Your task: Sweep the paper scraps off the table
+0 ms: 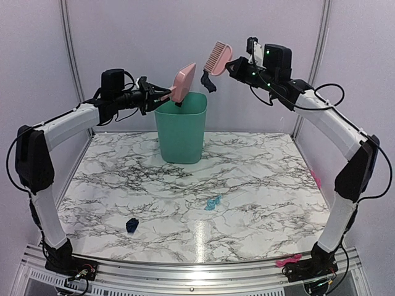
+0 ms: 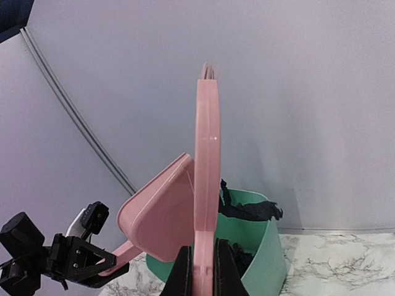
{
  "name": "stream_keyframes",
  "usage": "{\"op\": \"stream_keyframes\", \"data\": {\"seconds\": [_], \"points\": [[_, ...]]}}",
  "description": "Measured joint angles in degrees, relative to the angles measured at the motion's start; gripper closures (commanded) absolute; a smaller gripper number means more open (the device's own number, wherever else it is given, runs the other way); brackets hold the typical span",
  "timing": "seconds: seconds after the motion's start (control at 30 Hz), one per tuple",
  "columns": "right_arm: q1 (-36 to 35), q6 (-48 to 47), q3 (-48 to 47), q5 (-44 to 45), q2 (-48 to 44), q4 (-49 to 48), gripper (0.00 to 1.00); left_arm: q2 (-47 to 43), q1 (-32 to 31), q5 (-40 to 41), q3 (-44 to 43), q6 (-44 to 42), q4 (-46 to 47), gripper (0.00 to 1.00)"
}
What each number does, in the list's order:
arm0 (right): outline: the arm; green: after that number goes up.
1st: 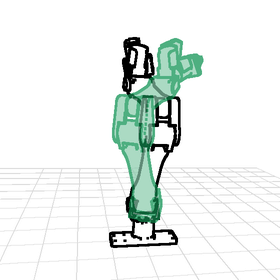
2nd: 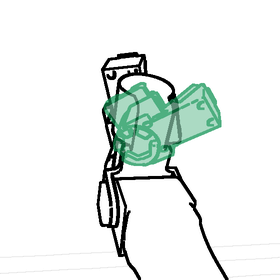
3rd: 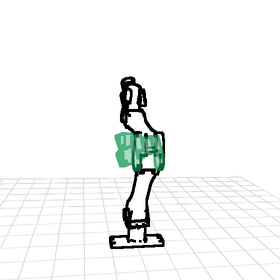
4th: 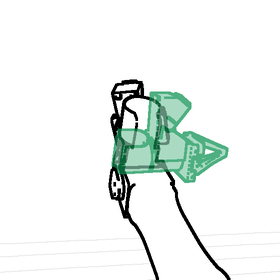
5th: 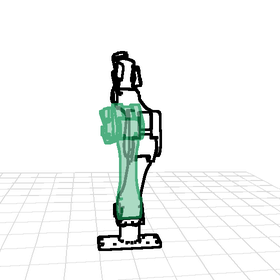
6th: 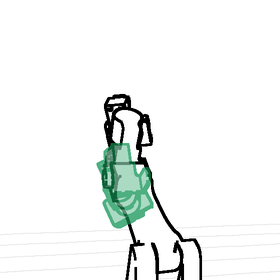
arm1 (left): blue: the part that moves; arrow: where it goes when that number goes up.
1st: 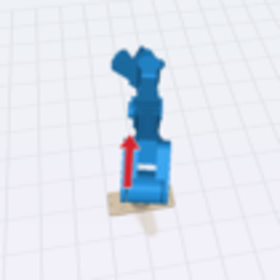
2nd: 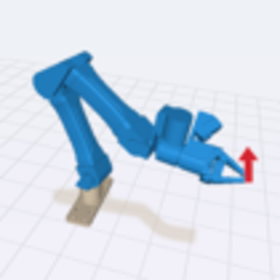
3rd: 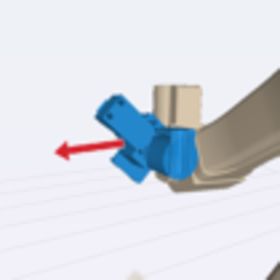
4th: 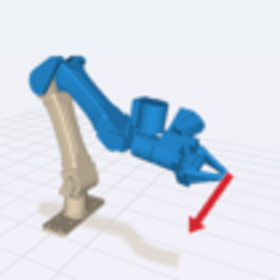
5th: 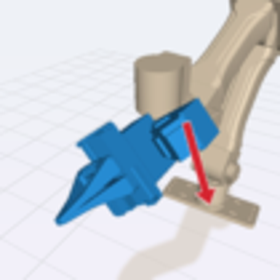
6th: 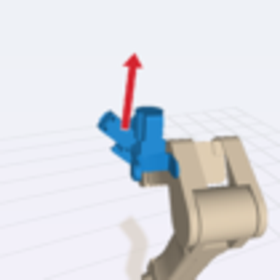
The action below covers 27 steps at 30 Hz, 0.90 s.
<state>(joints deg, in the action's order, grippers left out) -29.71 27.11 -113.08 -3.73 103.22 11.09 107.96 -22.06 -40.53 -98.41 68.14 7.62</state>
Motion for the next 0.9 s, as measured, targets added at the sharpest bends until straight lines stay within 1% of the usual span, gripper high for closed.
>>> {"op": "stream_keyframes", "data": {"seconds": [0.2,0.4,0.53,0.67,0.73,0.9], "points": [[-0.4,3.3,-6.0,-5.4,9.1,-1.2,1.0,-7.6,0.6,4.5,5.6,-1.9,-0.6,1.0],[-1.7,5.1,-10.8,-9.8,17.7,-0.7,1.0,-16.0,1.8,9.2,6.1,-9.9,-6.4,1.0],[-3.3,5.2,-13.6,-11.5,20.0,-0.3,1.0,-19.8,2.1,11.0,7.0,-14.6,-8.6,1.0],[-4.2,4.4,-14.1,-10.6,18.9,0.5,1.0,-21.3,2.0,11.1,9.3,-17.9,-9.9,1.0],[-4.2,3.7,-10.6,-9.4,16.1,0.5,1.0,-21.3,1.9,11.1,10.7,-19.5,-11.0,1.0],[-2.5,2.5,5.5,-8.3,5.0,-0.2,1.0,-21.1,1.1,11.9,12.8,-22.5,-13.4,1.0]]}}
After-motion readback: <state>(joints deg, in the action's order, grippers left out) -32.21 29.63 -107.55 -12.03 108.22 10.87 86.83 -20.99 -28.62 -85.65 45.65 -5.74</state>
